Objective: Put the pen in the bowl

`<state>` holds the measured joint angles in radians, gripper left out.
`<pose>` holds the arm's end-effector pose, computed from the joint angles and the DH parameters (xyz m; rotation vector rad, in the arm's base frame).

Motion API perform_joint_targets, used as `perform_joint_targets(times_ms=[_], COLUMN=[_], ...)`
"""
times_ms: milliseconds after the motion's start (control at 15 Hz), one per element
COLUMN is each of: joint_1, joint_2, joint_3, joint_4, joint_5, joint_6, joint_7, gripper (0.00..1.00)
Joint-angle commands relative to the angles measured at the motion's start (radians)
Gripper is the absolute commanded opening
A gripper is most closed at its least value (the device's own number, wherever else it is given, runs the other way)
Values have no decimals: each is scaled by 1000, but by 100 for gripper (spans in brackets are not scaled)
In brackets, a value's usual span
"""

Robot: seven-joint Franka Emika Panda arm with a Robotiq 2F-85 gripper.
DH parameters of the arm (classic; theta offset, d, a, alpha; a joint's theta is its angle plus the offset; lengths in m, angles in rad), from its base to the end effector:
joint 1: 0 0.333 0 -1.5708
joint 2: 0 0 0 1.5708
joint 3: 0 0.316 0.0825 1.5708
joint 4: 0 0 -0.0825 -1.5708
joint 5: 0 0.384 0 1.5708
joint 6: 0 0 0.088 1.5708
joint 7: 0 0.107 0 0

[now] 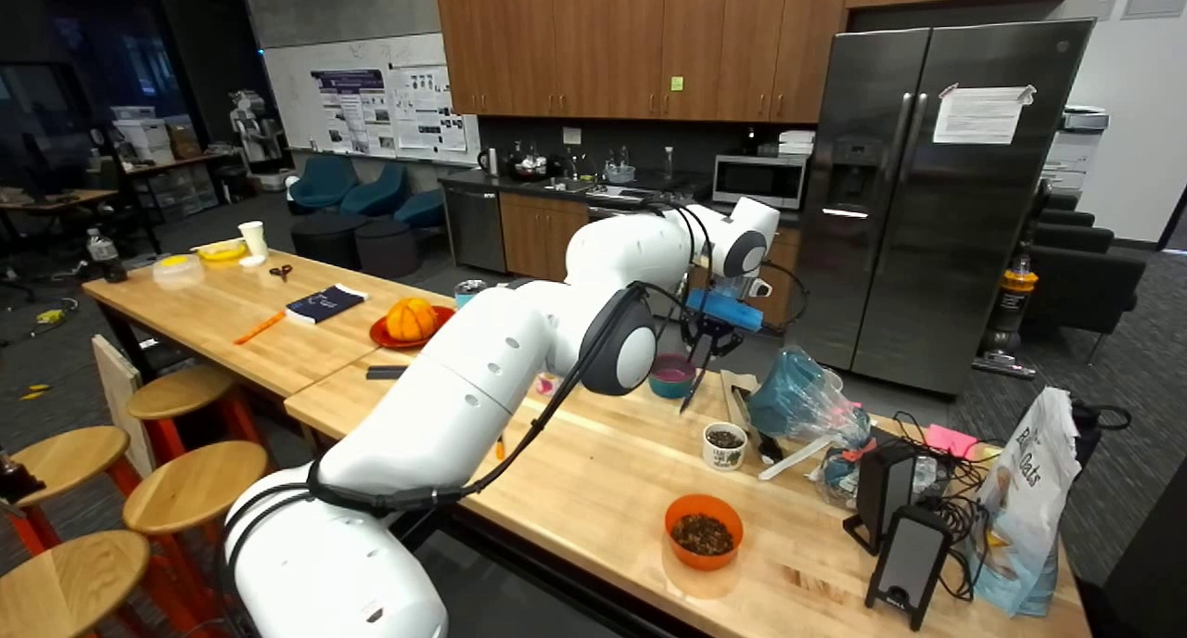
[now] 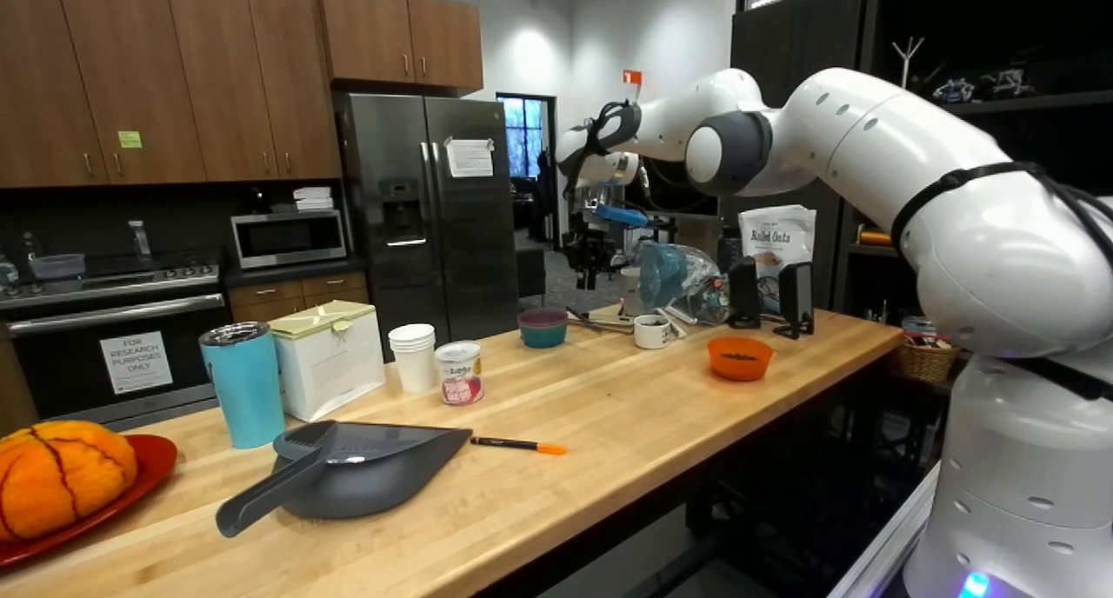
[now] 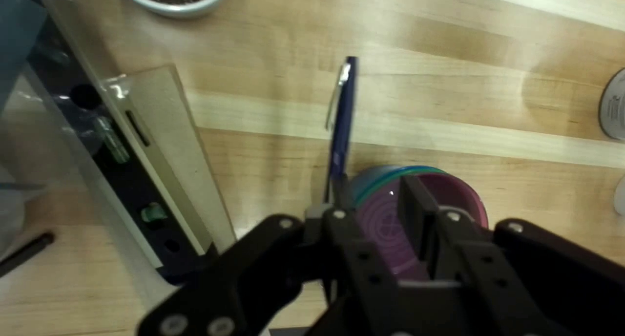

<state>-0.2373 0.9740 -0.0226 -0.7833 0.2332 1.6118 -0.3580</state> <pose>0.7544 -0.1679 0.3360 -2.8906 -0.1157 0.1076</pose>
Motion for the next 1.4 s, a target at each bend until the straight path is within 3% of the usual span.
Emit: perform_joint_targets(times_ms=[0, 267, 400, 933, 1333], joint_1=[-54, -106, -120, -108, -28], joint_2=[-16, -22, -27, -66, -139], joint_3=[0, -1, -2, 5, 45], joint_4=[-4, -4, -6, -31, -140], joint_5=[4, 1, -2, -17, 29], joint_6=[-38, -50, -54, -34, 22], joint_7=[-63, -115, -131, -224, -180], gripper=[62, 91, 99, 100, 100])
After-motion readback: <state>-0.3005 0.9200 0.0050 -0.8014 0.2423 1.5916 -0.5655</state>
